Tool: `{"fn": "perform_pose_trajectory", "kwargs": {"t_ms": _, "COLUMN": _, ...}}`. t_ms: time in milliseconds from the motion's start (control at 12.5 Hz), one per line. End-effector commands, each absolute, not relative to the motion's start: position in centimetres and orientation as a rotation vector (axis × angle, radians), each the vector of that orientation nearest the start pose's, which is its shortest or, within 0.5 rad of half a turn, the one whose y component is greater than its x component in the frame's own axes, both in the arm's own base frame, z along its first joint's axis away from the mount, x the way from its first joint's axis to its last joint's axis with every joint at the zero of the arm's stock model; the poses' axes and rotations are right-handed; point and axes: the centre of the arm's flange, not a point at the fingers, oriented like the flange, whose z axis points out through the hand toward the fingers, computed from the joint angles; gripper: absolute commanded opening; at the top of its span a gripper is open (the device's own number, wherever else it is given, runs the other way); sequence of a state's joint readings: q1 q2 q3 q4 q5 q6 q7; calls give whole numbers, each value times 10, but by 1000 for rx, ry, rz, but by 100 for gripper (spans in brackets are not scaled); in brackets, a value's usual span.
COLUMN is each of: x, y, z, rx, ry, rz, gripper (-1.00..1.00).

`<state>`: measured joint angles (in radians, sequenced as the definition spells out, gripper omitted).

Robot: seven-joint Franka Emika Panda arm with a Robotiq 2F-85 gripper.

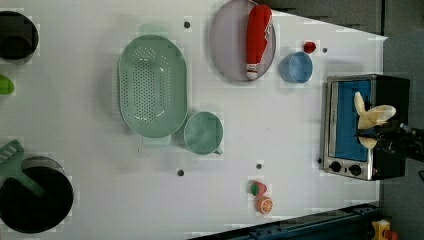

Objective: Pick Banana and place it in mug.

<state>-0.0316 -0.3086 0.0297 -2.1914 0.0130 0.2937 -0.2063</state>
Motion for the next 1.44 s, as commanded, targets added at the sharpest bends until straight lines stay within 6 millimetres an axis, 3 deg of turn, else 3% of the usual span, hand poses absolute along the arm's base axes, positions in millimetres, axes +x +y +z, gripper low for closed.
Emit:
{"fn": "perform_pose_trajectory", "kwargs": {"t_ms": 80, "x": 458, "y": 82, "z": 490, "rx": -3051, "ry": 939, "rz": 87, "gripper": -26}}
{"fn": "perform_pose_trajectory", "kwargs": {"t_ms": 320, "x": 448, "y": 150, "z": 472, "rx": -3018, "ry": 1075, "rz": 123, "gripper": -26}}
{"fn": "perform_pose_trajectory", "kwargs": {"t_ms": 480, "x": 443, "y": 189, "z": 453, "rx": -2987, "ry": 1077, "rz": 189, "gripper": -26}}
{"fn": "perform_pose_trajectory", "kwargs": {"t_ms": 800, "x": 452, "y": 244, "z": 405, "rx": -2906, "ry": 1151, "rz": 161, "gripper": -26}}
{"fn": "perform_pose_trajectory", "kwargs": {"t_ms": 1120, "x": 456, "y": 273, "z": 343, "rx": -2830, "ry": 1271, "rz": 234, "gripper": -26}}
{"fn": "perform_pose_trajectory", "kwargs": {"t_ms": 1440, "x": 460, "y": 271, "z": 286, "rx": -2825, "ry": 1226, "rz": 173, "gripper": -26}}
